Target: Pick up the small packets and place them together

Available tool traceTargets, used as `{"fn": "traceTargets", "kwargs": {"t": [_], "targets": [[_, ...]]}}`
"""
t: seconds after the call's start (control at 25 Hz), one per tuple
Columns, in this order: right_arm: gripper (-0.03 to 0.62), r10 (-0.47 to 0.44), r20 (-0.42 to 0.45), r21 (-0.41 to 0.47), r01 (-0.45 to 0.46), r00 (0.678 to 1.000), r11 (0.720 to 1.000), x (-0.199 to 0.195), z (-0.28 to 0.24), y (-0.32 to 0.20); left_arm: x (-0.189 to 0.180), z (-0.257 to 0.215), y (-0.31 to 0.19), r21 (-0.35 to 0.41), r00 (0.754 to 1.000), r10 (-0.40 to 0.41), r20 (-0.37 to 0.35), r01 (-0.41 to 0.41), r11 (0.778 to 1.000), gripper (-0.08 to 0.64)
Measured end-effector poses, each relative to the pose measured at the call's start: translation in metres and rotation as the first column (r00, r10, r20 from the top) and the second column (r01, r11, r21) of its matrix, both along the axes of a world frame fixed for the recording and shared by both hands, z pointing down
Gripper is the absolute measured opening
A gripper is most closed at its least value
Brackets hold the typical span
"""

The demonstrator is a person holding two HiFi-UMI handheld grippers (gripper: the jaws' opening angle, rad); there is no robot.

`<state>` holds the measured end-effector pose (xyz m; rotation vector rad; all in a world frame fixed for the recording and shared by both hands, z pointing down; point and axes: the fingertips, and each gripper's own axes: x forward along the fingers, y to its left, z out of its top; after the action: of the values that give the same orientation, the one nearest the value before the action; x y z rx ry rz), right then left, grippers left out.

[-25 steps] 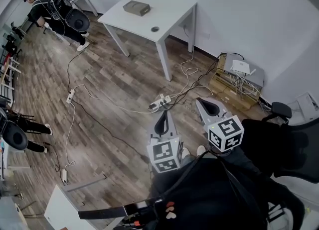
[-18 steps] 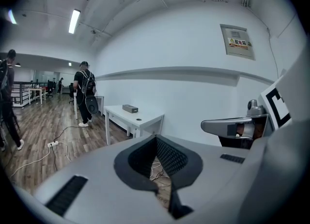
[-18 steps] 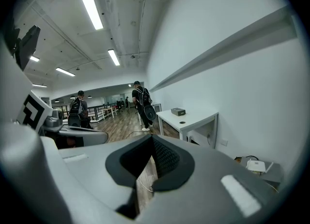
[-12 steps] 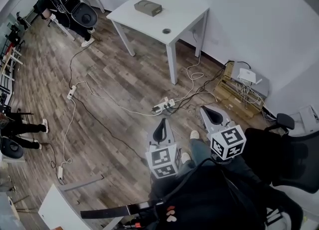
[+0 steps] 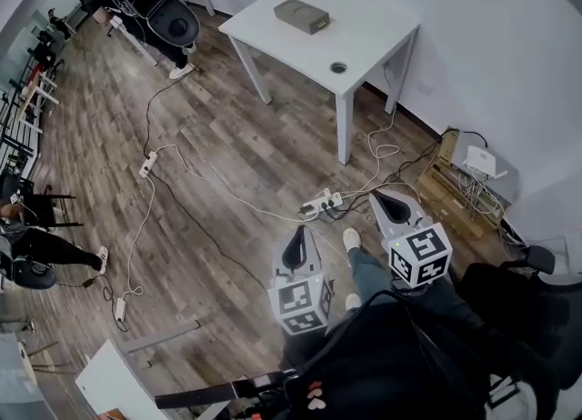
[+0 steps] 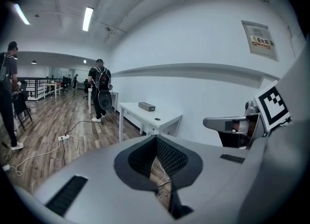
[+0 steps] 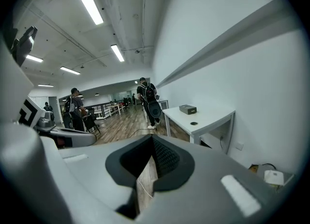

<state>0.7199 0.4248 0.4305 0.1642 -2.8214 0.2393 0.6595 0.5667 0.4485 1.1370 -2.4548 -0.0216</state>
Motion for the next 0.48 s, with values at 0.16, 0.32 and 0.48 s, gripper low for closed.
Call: {"fn": "traceTargets", "kwargs": {"t": [0.16,0.32,0.48], "targets": [[-0.003,-0.033,-0.009,-0.01,0.033,0.999,0.999,-0.048,0.001,-0.021,-0.049,-0.001,-0.018,-0.002,0.999,-0.045,-0.012,0.045,0.999,-0.002],[-0.003,-0.067,-0.017,-0.022,0.066,0.998,0.998,-0.096,-0.003,-0.053,-0.095,-0.011,-0.046,0.0,0.997,-0.082,-0.012,0.082,0.997,-0.002],[-0.002,-0.1,-0.001,-0.015,0.1,0.995,0.995,-0.145,-0.011,-0.08,-0.142,-0.02,-0.067,-0.005,0.993,-0.122,0.011,0.122,0.993,0.0]]}}
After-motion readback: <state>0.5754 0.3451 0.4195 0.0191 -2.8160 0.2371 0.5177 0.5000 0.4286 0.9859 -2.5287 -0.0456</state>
